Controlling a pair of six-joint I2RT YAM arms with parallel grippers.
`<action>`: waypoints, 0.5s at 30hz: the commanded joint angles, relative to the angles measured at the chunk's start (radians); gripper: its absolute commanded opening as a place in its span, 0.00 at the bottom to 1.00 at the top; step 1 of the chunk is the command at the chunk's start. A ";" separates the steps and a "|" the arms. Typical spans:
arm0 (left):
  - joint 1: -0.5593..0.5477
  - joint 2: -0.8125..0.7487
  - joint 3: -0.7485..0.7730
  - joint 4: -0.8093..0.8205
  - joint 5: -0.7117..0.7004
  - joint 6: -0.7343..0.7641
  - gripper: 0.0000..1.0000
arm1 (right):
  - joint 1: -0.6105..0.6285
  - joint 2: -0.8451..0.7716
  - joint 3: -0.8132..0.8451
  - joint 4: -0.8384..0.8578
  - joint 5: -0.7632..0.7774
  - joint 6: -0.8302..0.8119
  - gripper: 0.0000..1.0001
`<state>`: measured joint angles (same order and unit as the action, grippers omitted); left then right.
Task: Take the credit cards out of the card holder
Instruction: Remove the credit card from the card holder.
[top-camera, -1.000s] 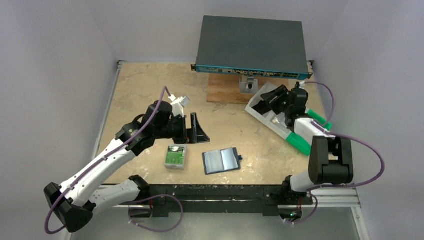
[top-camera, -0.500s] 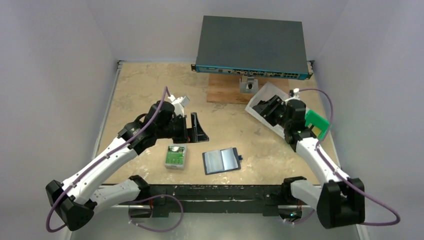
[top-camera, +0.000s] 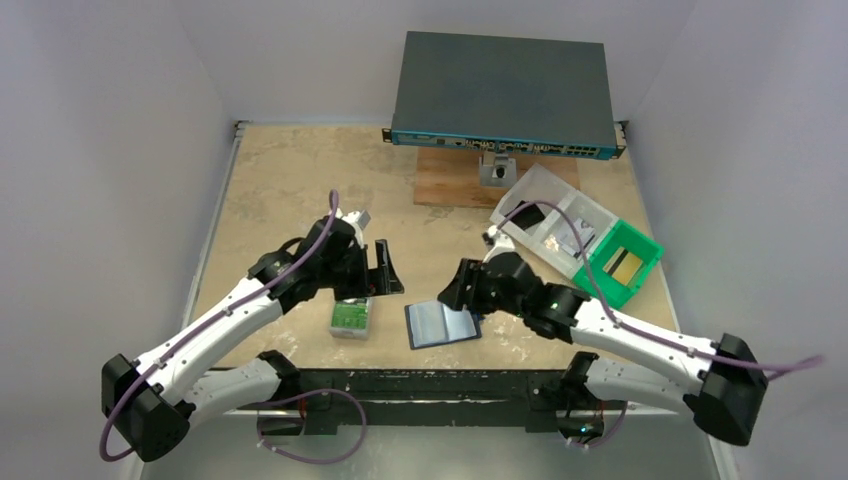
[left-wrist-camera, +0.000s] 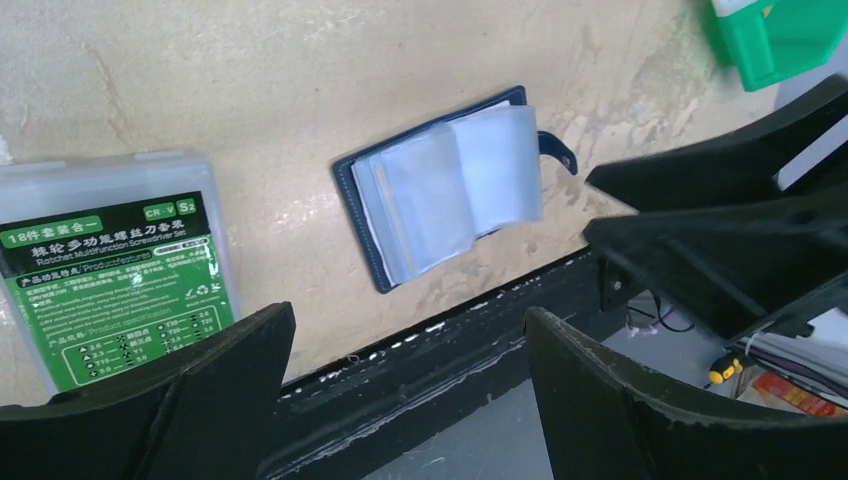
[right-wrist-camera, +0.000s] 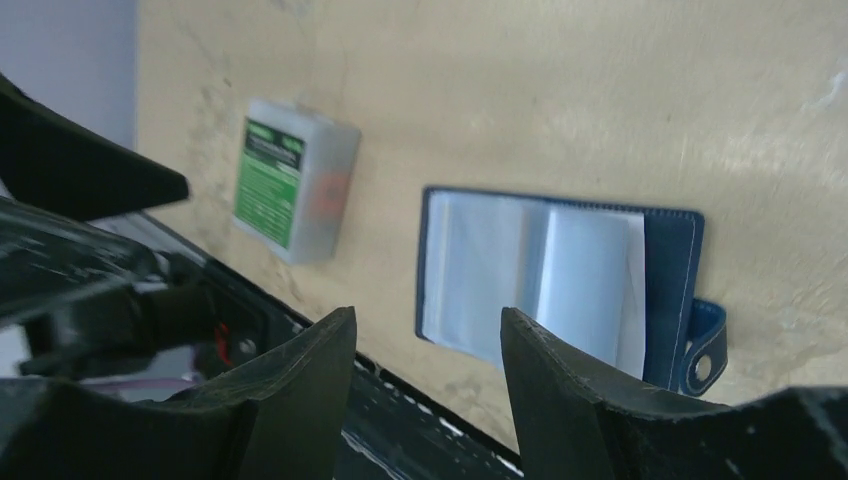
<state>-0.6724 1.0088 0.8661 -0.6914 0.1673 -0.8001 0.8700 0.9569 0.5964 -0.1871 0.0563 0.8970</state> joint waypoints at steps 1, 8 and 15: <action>0.010 -0.010 -0.024 -0.001 -0.037 -0.020 0.86 | 0.123 0.107 0.041 -0.064 0.159 0.051 0.55; 0.011 -0.011 -0.062 0.007 -0.041 -0.033 0.86 | 0.188 0.306 0.100 -0.041 0.180 0.028 0.55; 0.011 -0.001 -0.094 0.033 -0.026 -0.040 0.85 | 0.208 0.425 0.122 -0.001 0.171 0.018 0.55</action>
<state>-0.6678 1.0088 0.7879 -0.6964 0.1410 -0.8265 1.0679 1.3426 0.6693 -0.2165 0.1925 0.9218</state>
